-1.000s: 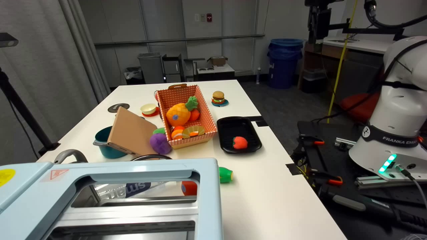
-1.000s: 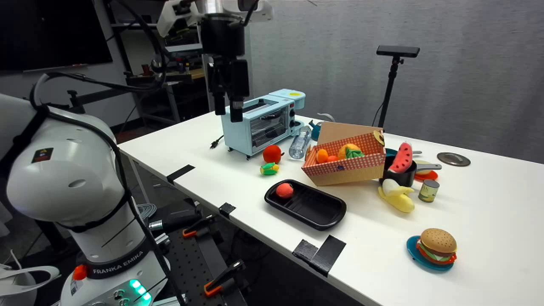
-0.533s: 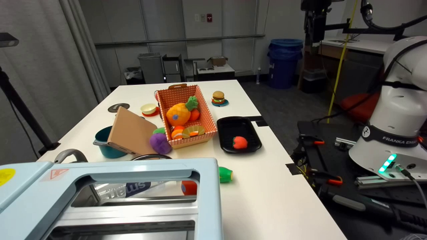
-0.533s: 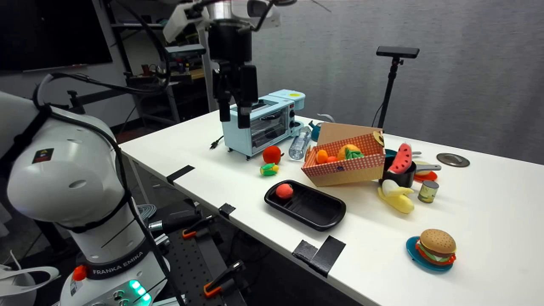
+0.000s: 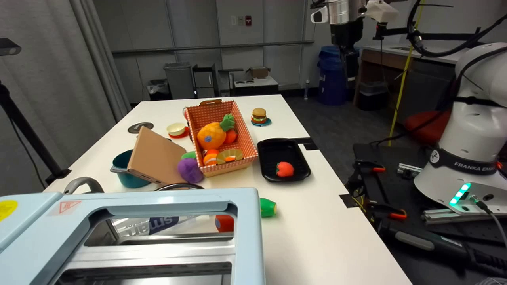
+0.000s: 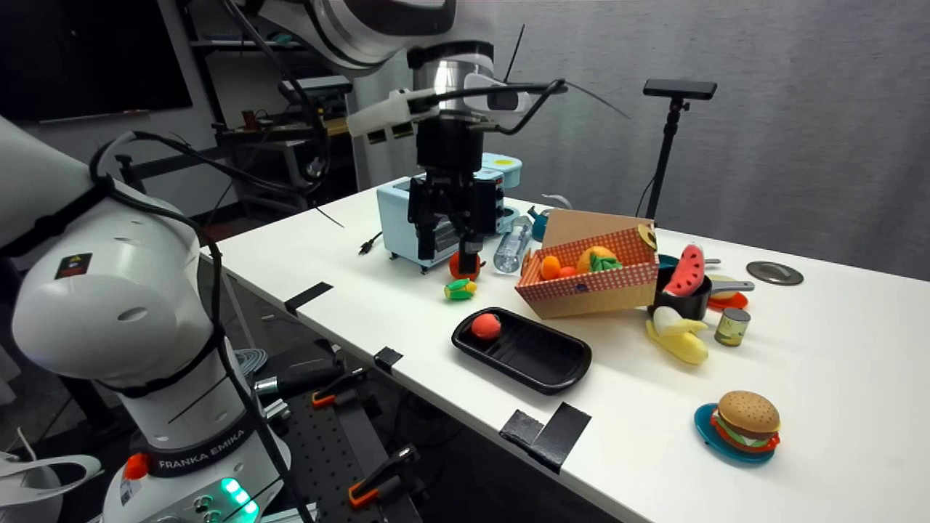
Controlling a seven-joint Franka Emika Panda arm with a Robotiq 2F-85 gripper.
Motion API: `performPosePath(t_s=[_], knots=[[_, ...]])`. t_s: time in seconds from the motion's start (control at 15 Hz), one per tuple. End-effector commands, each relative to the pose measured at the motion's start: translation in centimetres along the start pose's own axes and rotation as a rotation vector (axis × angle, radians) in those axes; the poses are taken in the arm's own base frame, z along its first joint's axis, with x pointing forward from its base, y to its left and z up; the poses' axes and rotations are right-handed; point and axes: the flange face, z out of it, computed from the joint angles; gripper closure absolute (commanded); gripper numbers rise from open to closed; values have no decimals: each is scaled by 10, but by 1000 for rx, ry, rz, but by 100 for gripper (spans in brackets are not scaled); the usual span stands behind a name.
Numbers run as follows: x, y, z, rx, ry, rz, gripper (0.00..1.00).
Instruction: Move the peach plush toy from the oven tray to the box
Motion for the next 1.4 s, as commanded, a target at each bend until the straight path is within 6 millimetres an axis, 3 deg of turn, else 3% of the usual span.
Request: performPosePath(t_s=[0.0, 0.2, 0.53, 0.73, 0.93, 1.33], knots=[[19, -9, 10, -37, -18, -55, 0], [34, -38, 10, -59, -15, -114, 0], [51, -118, 2, -114, 20, -257, 0], [59, -155, 5, -130, 31, -324, 0], [73, -171, 17, -112, 51, -359, 0], [103, -172, 47, -37, 97, -364, 5]])
